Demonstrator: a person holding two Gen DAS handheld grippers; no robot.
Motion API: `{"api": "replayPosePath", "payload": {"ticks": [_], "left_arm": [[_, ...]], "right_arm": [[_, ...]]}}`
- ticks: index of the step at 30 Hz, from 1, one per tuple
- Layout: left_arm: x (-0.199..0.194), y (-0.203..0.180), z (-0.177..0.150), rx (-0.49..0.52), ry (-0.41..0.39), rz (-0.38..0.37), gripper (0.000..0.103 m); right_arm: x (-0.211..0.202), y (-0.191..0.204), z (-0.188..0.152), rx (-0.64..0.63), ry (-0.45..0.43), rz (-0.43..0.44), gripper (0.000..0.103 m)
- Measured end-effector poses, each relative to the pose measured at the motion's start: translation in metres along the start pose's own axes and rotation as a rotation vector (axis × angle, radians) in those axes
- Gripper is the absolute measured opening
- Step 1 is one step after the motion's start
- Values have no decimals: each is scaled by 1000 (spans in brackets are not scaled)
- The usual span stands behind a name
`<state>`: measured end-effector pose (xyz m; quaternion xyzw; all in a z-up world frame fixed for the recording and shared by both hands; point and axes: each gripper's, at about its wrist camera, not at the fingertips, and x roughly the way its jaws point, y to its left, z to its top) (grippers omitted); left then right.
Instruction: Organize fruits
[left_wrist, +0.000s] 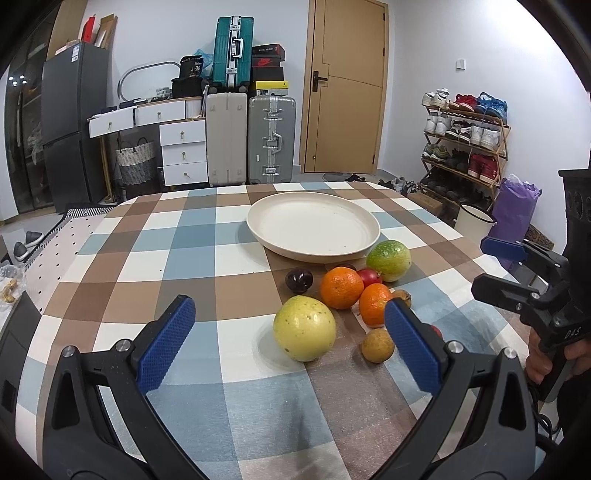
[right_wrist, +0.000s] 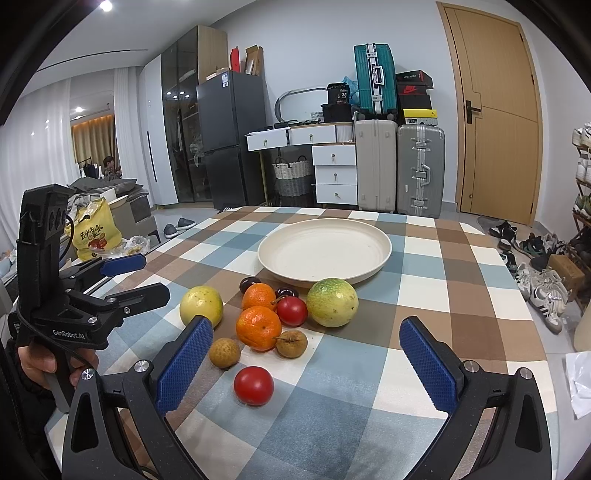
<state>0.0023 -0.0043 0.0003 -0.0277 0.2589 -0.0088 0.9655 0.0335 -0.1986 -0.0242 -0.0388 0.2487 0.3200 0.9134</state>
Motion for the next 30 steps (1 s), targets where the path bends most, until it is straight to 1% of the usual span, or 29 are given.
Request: {"api": "replayPosePath", "payload": {"ticks": [30], "left_arm": [[2, 4, 0, -5, 11, 2, 102]], "right_arm": [[2, -4, -6, 2, 13, -1, 103]]}}
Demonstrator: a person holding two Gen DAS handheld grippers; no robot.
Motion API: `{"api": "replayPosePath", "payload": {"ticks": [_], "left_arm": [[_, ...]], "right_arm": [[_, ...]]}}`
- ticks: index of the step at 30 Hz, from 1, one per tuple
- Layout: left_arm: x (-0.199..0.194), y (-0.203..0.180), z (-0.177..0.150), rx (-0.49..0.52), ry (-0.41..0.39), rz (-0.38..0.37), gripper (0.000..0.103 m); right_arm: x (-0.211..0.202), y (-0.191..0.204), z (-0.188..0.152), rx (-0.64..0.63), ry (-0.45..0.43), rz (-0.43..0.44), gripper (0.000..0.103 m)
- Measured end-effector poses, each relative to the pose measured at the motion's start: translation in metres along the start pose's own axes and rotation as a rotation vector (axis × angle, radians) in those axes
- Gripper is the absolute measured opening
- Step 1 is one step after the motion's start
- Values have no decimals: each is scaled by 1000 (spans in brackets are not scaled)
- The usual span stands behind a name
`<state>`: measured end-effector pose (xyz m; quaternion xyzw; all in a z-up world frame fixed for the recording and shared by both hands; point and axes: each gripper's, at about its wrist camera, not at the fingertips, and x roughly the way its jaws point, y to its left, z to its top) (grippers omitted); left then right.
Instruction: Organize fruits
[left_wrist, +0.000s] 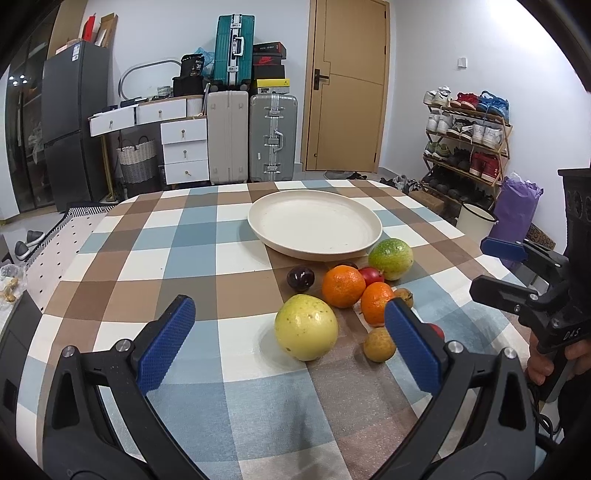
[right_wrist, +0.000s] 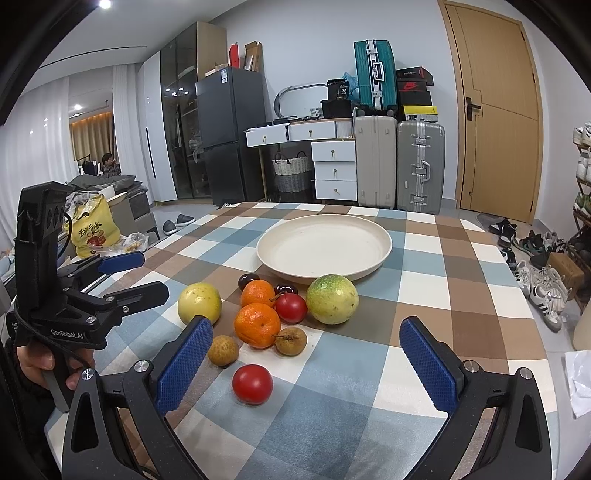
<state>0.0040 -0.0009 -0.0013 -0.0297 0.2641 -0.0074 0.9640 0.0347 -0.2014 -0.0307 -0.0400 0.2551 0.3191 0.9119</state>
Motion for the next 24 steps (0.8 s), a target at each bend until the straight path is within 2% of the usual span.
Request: {"api": "replayPosePath", "payload": {"ticks": [19, 24], "left_arm": [[5, -3, 1, 23, 25, 16, 102], [7, 2, 2, 3, 32, 20, 102]], "right_arm": [[15, -1, 7, 11, 93, -22, 103], [17, -4, 7, 20, 117, -33, 103]]}}
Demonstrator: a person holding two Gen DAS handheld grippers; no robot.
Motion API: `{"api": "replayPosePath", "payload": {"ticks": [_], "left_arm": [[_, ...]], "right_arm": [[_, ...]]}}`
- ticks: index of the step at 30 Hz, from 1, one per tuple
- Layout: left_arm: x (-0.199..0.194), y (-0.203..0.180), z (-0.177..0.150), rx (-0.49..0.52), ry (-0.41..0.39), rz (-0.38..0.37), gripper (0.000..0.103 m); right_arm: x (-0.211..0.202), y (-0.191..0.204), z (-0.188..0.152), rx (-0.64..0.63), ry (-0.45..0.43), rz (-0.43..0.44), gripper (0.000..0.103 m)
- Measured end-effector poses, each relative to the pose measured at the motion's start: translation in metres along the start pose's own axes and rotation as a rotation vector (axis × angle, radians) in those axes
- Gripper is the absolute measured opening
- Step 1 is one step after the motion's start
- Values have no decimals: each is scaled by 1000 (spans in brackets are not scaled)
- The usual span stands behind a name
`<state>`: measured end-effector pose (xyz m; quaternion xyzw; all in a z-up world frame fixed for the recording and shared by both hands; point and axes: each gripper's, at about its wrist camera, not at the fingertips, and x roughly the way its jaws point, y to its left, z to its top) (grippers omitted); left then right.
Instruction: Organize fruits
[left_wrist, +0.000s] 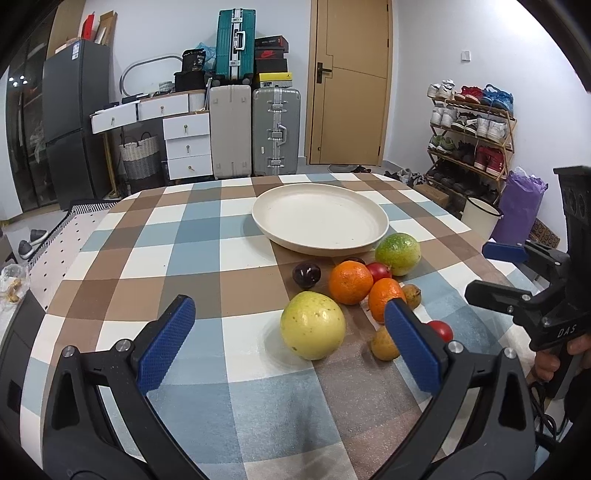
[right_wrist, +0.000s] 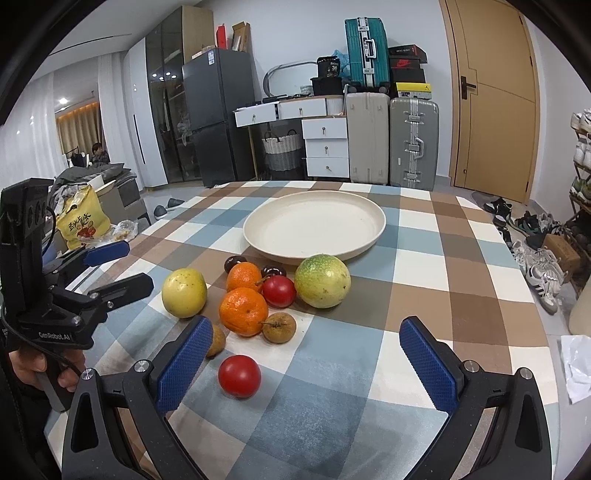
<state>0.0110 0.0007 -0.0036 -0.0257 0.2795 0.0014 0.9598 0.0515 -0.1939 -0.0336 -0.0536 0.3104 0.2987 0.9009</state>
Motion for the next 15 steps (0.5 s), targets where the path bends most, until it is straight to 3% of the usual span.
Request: {"api": "replayPosePath", "payload": {"ticks": [11, 15], "left_arm": [[13, 6, 4, -23, 80, -11, 102], [22, 3, 3, -11, 121, -15, 102]], "right_arm": [[19, 4, -11, -16, 164, 22, 102], [26, 11, -12, -29, 201, 47, 97]]}}
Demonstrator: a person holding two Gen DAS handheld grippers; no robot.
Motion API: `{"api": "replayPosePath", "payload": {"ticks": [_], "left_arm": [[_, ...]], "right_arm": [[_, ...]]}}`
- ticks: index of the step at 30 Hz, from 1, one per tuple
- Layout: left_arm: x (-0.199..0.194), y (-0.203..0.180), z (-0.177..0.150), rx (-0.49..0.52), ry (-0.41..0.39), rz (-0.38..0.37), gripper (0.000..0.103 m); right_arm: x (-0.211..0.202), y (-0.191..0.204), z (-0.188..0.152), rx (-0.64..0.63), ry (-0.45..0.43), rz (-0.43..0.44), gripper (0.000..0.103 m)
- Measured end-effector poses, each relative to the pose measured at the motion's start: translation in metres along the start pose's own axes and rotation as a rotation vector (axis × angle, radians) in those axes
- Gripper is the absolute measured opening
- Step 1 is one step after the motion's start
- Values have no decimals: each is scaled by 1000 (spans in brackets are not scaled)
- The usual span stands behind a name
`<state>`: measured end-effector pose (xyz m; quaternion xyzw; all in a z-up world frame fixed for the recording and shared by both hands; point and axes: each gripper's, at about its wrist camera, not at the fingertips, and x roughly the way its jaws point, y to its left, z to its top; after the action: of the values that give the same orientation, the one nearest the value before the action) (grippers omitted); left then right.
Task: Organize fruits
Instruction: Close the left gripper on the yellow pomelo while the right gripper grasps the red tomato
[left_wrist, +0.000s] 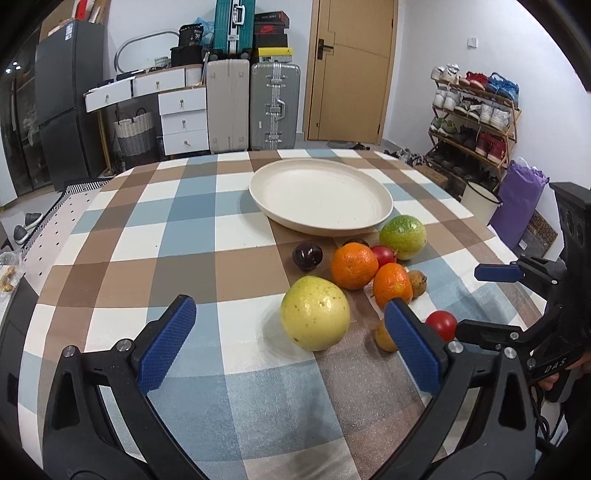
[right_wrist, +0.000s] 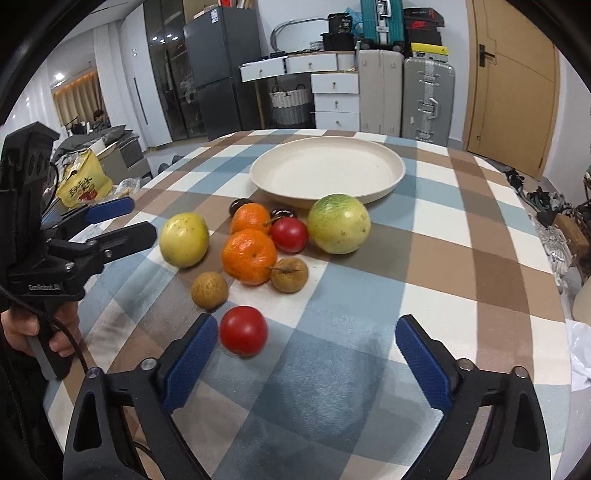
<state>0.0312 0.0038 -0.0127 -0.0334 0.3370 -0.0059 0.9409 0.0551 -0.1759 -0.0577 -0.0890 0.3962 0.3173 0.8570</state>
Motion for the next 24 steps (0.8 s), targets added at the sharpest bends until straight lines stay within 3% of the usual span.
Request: {"api": "replayPosePath", "payload": {"ticks": [8, 17, 21, 24], "left_arm": [[20, -4, 1, 0, 65, -14, 97], [42, -10, 1, 31, 140, -38, 71], [48, -12, -1, 37, 167, -53, 48], [49, -12, -2, 35, 173, -66, 46]], "right_arm": [[11, 12, 0, -18, 63, 46, 87], [18, 20, 0, -49, 98, 45, 64], [18, 20, 0, -45, 98, 48, 55], [18, 22, 0, -50, 99, 57, 52]]}}
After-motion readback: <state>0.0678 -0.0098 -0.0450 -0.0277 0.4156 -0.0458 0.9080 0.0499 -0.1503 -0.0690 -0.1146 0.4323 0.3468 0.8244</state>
